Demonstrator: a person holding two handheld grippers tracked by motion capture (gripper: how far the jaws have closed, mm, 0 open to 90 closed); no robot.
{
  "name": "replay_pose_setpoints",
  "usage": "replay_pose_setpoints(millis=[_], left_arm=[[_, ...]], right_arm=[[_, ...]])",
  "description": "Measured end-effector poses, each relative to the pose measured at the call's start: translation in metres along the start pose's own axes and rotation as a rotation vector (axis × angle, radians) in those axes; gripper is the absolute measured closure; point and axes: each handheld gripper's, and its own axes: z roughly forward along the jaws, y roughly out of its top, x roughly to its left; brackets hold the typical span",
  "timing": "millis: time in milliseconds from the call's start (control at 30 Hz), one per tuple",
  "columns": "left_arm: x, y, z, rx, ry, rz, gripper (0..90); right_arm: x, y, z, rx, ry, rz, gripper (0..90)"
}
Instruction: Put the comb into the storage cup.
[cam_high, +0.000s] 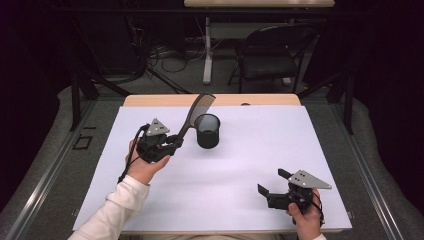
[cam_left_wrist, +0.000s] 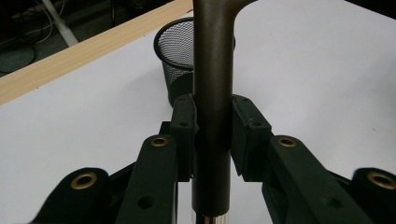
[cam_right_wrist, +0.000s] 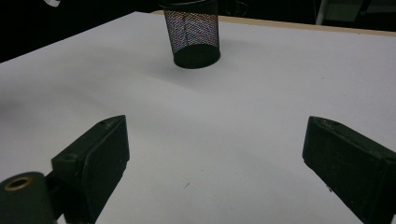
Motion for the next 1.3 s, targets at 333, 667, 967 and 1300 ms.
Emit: replay_pose_setpoints(millis=[333, 667, 967, 1300], left_arm=[[-0.010, 0.003, 0.006, -0.047, -0.006, 0.000, 72.6], [-0.013, 0.003, 0.009, -0.101, -0.023, -0.030, 72.7], [-0.012, -0.001, 0.011, -0.155, -0.028, -0.069, 72.7], [-0.014, -0.005, 0.012, -0.192, -0.016, -0.070, 72.7]], right_arm=[[0.000, 0.000, 0.000, 0.005, -0.002, 0.003, 7.3], [0.000, 0.000, 0.000, 0.006, -0.002, 0.003, 7.3], [0.000, -0.001, 0.001, 0.013, 0.003, 0.003, 8.0], [0.001, -0.001, 0.003, 0.016, 0.009, 0.002, 8.3]])
